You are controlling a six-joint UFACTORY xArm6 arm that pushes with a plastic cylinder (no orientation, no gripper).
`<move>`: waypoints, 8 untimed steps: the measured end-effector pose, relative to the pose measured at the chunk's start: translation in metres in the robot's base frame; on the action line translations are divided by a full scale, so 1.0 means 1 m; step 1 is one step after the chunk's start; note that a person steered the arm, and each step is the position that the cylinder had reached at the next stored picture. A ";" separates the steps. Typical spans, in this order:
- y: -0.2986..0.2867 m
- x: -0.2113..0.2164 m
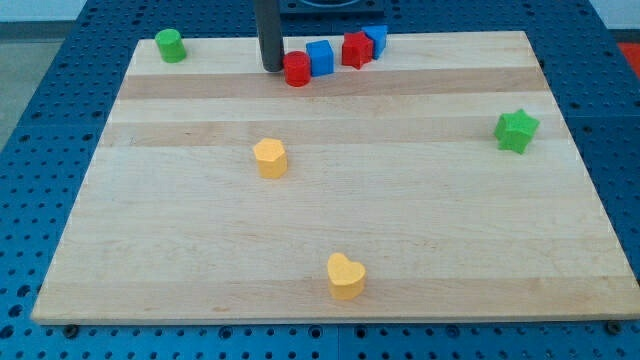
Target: Move your arm towards the top left of the yellow hexagon
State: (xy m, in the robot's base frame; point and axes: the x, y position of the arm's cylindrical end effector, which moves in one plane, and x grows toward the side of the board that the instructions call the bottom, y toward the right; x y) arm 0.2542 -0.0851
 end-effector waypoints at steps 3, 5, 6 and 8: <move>-0.012 0.000; -0.054 0.012; -0.073 0.031; -0.077 0.035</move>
State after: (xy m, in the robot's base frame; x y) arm 0.2896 -0.1626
